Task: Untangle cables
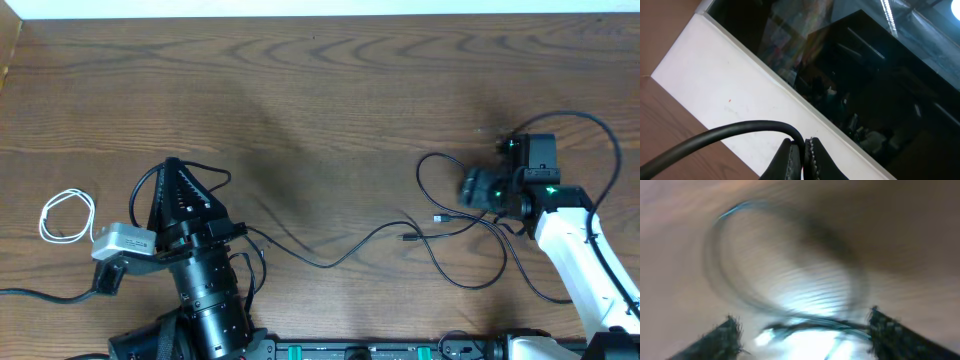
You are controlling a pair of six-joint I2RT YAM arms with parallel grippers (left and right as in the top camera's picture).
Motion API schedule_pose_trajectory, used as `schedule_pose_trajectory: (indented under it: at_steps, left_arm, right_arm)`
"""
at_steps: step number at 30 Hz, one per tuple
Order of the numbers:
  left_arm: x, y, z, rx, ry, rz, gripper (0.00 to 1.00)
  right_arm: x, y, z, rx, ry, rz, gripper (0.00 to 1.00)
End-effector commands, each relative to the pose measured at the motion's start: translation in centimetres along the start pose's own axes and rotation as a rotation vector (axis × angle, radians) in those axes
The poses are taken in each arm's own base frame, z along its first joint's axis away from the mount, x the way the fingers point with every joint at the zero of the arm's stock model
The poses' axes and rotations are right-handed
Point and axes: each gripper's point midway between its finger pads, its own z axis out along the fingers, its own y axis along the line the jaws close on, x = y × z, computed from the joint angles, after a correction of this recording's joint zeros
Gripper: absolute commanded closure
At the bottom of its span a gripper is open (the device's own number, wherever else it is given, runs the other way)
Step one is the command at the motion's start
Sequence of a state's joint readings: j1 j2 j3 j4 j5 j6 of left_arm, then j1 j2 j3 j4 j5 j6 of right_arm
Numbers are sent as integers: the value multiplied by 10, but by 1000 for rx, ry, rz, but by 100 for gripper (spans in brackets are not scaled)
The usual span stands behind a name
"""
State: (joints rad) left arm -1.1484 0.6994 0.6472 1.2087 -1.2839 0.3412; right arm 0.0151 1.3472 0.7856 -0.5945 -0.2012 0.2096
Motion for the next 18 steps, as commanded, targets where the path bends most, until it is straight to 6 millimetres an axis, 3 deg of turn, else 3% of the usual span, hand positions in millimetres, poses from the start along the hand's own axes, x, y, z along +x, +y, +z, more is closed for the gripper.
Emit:
schedule_pose_trajectory:
  at_steps: [1,3,7,11,14,16,17,18]
  left_arm:
    - [-2,-4,0,16,-4,14,92]
    - [-2,-4,0,16,-4,15,92]
    - [-2,-4,0,16,-4,15,92]
    - [-2,-4,0,16,-4,15,92]
    - [-2,-4,0,16,-4,15,93]
    - [-2,-4,0,16,-4,14,92]
    - [-2,-4,0,16,-4,15,92]
    - [-2,-4,0,16,-4,14,92]
  right_arm:
    - [19,74,-19,-456,21,-381,13]
    - [28,88,-26,-552,19,-479,13]
    - [42,86,-22,-521,50,-614,21]
    - [61,98,-25,-569,97,-681,15]
    - [72,108,-23,-584,111,-780,29]
    - [76,111,-16,-565,115,-828,32]
    - [79,111,-11,-547,119,-851,29]
    - [81,111,-8,-536,123,-868,11]
